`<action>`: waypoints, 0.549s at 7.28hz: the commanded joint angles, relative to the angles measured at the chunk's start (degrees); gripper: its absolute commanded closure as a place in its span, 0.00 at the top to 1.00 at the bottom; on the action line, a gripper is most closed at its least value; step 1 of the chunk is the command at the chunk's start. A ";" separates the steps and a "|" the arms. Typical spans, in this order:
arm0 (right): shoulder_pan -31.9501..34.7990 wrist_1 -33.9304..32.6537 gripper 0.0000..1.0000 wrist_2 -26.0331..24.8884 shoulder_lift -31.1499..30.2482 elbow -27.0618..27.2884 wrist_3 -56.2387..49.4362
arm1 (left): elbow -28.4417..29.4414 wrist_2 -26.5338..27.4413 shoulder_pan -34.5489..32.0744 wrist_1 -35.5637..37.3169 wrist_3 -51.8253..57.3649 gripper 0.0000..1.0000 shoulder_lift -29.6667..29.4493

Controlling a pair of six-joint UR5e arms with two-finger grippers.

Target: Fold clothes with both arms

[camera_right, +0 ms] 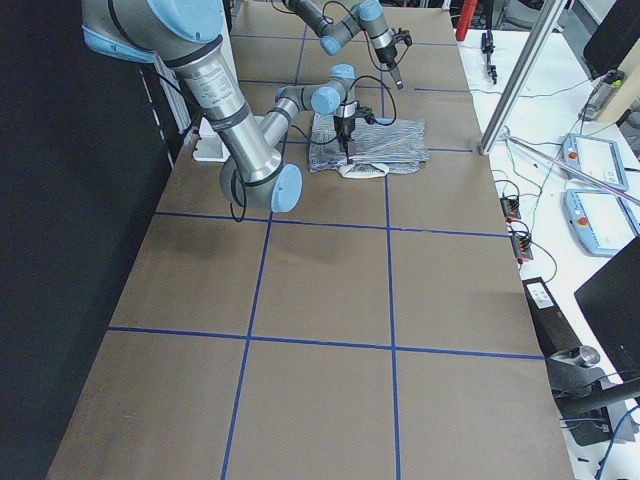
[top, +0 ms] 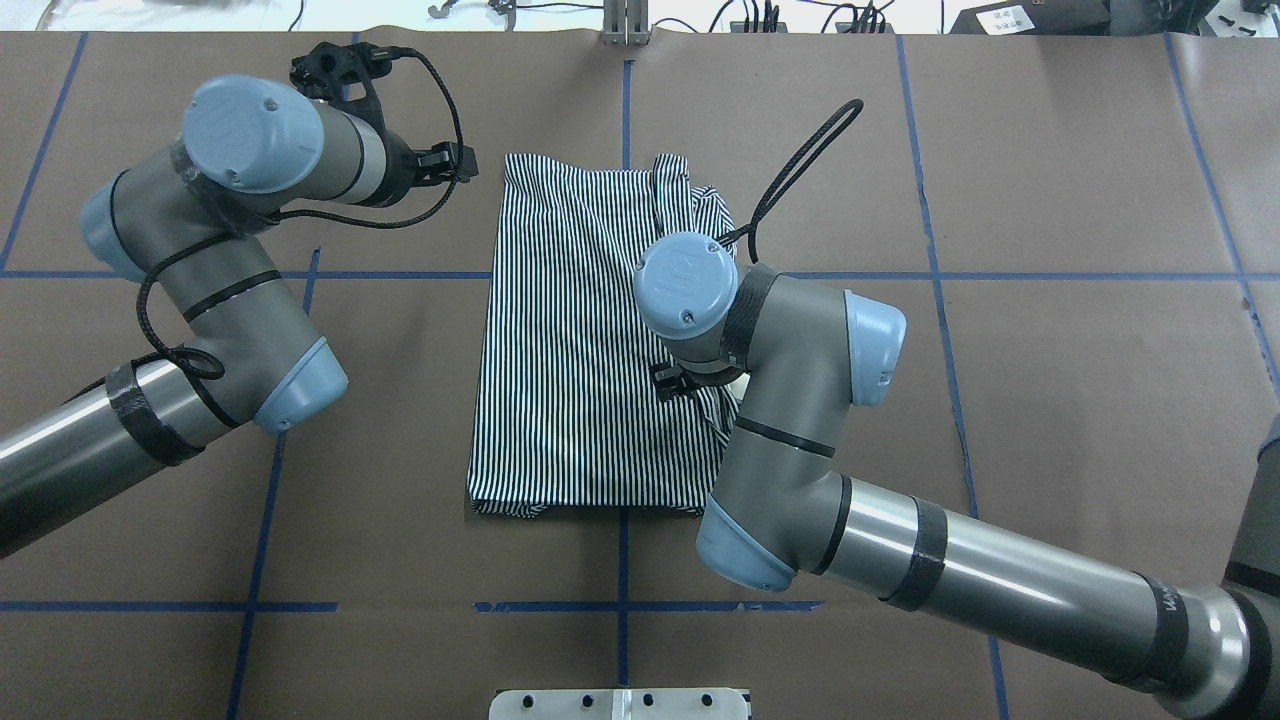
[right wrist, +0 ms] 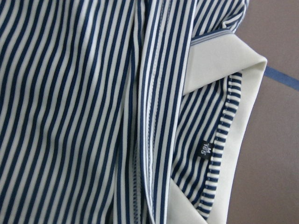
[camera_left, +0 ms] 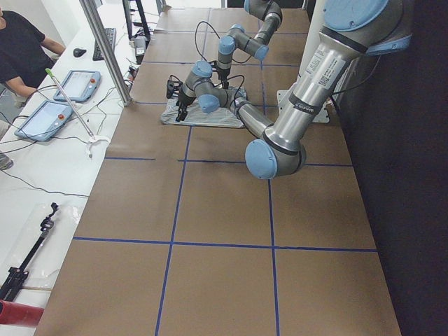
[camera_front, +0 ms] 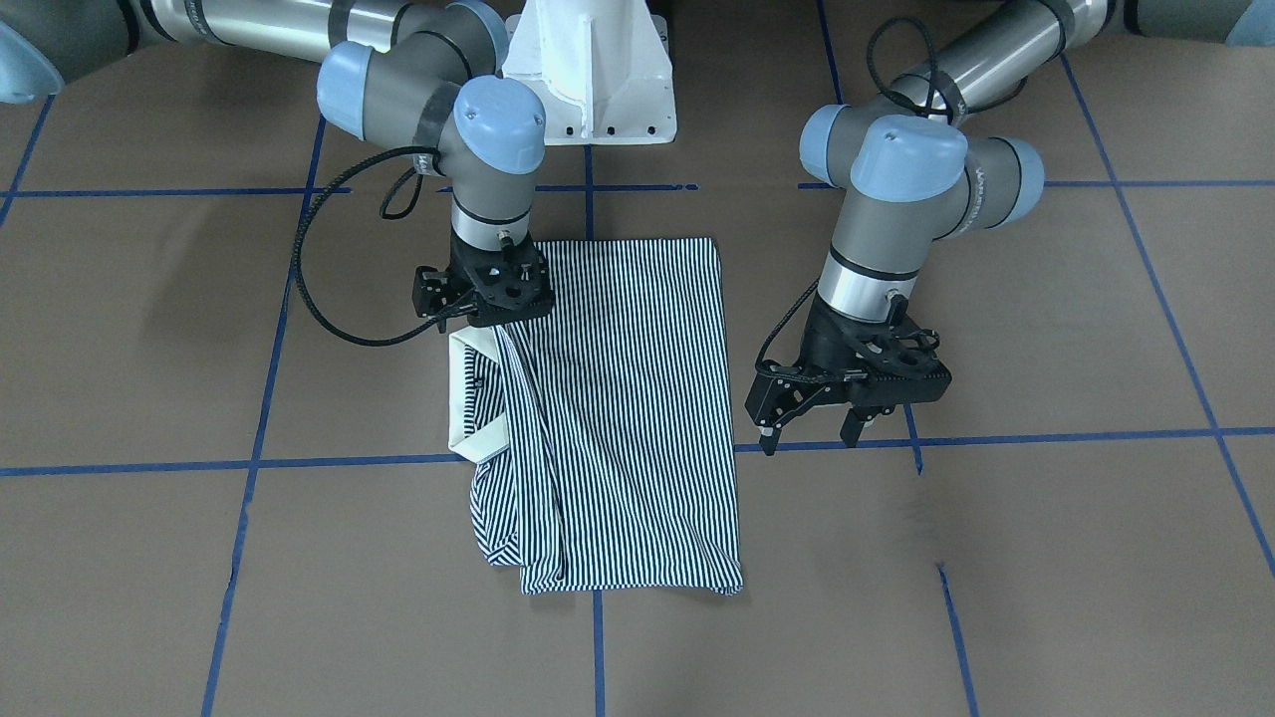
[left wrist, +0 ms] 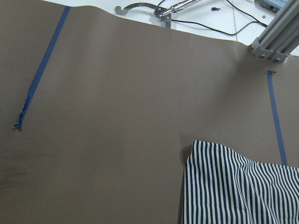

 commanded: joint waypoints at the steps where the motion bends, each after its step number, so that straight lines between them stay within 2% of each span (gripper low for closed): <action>1: -0.72 0.20 1.00 -0.08 -0.20 -0.75 -0.02 | 0.02 0.00 0.00 -0.04 0.01 1.00 0.02; 4: -0.81 0.11 1.00 -0.08 -0.55 -0.84 -0.02 | 0.20 0.00 0.00 -0.13 -0.08 1.00 -0.06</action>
